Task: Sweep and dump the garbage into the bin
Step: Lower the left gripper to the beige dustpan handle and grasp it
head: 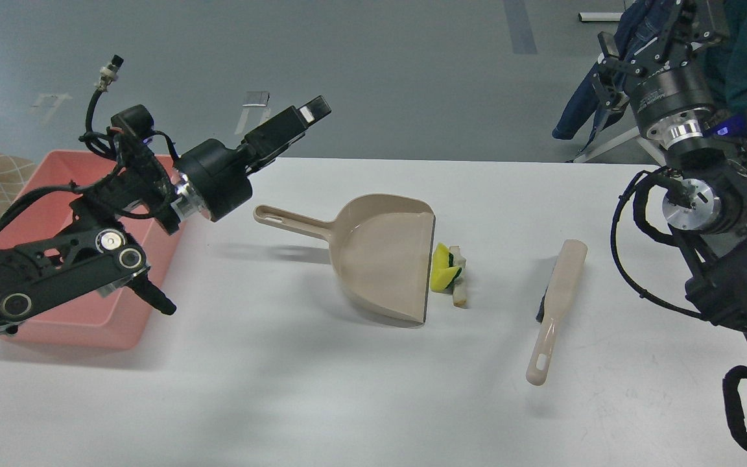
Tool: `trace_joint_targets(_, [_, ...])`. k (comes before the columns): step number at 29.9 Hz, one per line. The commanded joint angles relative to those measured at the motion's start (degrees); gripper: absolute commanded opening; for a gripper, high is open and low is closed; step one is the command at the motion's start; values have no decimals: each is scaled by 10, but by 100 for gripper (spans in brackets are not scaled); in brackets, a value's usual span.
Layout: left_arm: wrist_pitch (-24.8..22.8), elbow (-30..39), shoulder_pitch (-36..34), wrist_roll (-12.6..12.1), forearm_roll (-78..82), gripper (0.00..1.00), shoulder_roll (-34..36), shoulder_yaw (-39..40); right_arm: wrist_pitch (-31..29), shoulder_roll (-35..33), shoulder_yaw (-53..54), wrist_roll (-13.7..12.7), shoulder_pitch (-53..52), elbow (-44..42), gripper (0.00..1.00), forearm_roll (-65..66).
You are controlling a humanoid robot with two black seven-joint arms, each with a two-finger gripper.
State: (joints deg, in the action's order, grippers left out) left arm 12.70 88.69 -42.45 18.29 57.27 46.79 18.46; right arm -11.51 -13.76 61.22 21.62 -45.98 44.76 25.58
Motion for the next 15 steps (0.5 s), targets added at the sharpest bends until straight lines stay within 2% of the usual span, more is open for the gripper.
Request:
trace_joint_targets(1, [29, 17, 48, -1, 3, 98, 14, -2, 0, 0, 0, 0, 0, 1, 100, 0])
trace_joint_targets(5, [44, 39, 94, -6, 2, 98, 12, -2, 0, 1, 0, 0, -1, 1, 100, 0])
trace_joint_targets(7, [64, 47, 137, -19, 5, 98, -4, -1, 0, 1, 0, 0, -1, 1, 100, 0])
trace_joint_targets(8, [65, 47, 137, -19, 5, 98, -4, -1, 0, 1, 0, 0, -1, 1, 100, 0])
trace_joint_targets(10, [79, 38, 162, -20, 8, 98, -35, 5, 0, 1, 0, 0, -1, 1, 100, 0])
trace_joint_targets(15, [94, -8, 172, -23, 7, 98, -78, 7, 0, 0, 0, 0, -1, 1, 100, 1])
